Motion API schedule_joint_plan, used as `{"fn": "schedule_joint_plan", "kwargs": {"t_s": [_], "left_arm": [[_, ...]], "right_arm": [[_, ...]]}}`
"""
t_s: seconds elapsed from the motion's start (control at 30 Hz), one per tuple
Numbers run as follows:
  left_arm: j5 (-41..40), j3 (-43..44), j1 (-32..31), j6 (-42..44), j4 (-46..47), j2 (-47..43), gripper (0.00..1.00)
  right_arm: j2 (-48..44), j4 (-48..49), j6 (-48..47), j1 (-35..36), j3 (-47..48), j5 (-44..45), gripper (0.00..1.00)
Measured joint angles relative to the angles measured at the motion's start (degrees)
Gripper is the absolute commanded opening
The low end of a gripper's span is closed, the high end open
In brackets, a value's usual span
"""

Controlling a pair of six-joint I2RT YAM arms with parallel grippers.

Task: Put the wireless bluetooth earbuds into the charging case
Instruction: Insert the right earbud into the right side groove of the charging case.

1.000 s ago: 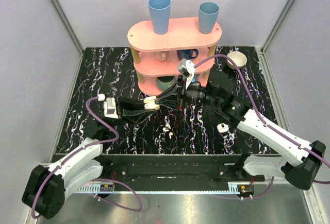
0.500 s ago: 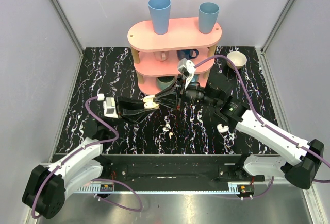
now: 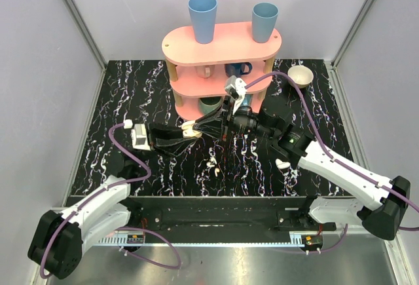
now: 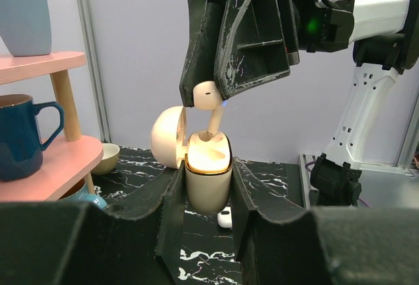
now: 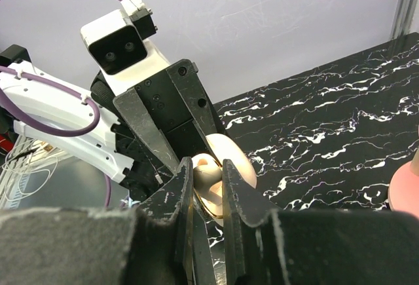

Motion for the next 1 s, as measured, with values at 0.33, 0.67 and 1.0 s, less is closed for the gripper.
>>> {"fn": "schedule_joint_plan", "kwargs": {"t_s": [0.33, 0.67, 1.0], "left_arm": [[-1.73, -0.55, 0.0, 0.74, -0.83, -1.11, 0.0], [-2.32, -1.11, 0.0, 0.9, -1.84, -1.84, 0.0], [-2.25, -1.16, 0.02, 0.9, -2.03, -1.7, 0.0]], "right_arm": [[-0.02, -0.04, -1.2, 0.55, -0.04, 2.01, 0.17], [0.26, -0.61, -1.57, 0.66, -0.04, 2.82, 0.17], [0.9, 0.92, -0.81, 0.66, -0.5, 2.84, 0.17]]}}
